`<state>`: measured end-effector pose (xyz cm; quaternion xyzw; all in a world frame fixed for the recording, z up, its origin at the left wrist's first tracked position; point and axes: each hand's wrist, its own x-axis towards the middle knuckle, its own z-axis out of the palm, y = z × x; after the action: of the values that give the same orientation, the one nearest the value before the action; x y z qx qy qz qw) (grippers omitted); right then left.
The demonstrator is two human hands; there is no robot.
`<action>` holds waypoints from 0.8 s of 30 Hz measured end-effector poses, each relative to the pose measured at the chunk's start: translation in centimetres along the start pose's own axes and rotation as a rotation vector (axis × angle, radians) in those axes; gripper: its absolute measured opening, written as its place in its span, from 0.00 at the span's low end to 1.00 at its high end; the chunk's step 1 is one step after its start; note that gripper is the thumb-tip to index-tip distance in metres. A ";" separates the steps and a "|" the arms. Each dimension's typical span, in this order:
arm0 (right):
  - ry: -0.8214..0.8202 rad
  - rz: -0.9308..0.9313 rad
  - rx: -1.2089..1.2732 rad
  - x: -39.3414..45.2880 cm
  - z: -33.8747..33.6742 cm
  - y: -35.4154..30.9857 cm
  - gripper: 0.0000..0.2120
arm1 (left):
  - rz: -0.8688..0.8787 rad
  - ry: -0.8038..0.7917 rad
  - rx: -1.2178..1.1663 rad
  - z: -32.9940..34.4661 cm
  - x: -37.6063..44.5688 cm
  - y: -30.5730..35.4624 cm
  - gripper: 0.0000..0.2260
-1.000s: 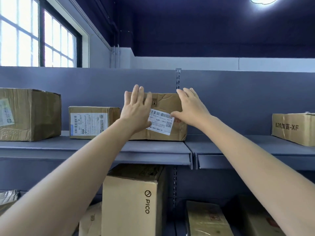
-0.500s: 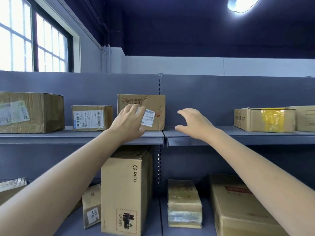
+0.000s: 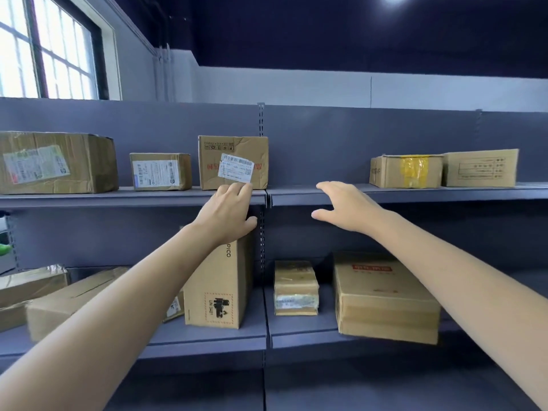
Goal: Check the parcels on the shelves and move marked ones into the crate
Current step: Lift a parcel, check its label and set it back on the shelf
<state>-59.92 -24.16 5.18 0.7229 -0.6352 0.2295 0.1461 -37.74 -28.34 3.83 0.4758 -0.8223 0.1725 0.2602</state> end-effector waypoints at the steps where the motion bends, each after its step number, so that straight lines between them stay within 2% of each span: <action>1: 0.004 -0.004 0.007 -0.5 -0.3 0.3 0.30 | 0.003 -0.010 0.011 -0.4 -0.5 0.6 0.24; 11: 0.011 -0.052 0.062 -3.6 -2.0 5.1 0.29 | 0.019 0.016 0.035 -1.9 -1.0 8.3 0.27; 24: -0.021 0.029 0.057 -7.3 -4.6 19.3 0.28 | 0.032 -0.065 -0.059 3.7 3.3 21.2 0.28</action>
<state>-80.22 -18.53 3.75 0.7199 -0.6401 0.2420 0.1156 -58.56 -22.22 2.01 0.4601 -0.8425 0.1369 0.2444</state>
